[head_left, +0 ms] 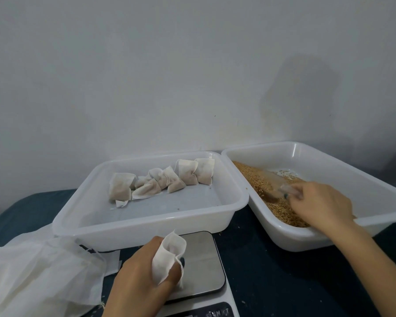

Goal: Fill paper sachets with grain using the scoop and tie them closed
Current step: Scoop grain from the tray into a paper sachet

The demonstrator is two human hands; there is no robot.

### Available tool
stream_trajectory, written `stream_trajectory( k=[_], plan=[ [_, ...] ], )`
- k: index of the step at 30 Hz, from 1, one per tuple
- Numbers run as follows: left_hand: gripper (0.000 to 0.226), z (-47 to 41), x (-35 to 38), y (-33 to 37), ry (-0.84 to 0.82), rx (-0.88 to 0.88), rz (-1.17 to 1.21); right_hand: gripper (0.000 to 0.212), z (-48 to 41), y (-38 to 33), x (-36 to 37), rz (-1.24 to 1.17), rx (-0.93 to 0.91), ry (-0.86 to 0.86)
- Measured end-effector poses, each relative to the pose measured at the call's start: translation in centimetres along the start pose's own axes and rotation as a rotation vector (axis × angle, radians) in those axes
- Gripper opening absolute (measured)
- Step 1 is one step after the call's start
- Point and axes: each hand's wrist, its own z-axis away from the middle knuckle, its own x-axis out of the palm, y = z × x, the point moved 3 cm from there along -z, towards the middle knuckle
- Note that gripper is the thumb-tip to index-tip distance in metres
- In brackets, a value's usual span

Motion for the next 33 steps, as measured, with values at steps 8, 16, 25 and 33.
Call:
stream_trajectory(
  k=[8,16,25,33],
  plan=[
    [0.018,0.0,-0.2,0.3,-0.008,-0.018,0.017,0.027,-0.4,1.7,-0.8,-0.206,0.11,-0.016],
    [0.017,0.1,-0.5,0.8,-0.001,-0.032,0.004,0.021,1.1,1.3,-2.9,-0.346,-0.014,0.078],
    [0.038,-0.2,-0.4,0.0,-0.015,0.003,0.125,0.029,4.3,-3.8,-5.0,-0.771,-0.438,-0.117],
    [0.016,-0.6,-0.6,-1.2,-0.011,0.012,0.069,0.042,5.3,-6.0,-5.1,-0.539,-0.665,-0.116]
  ],
)
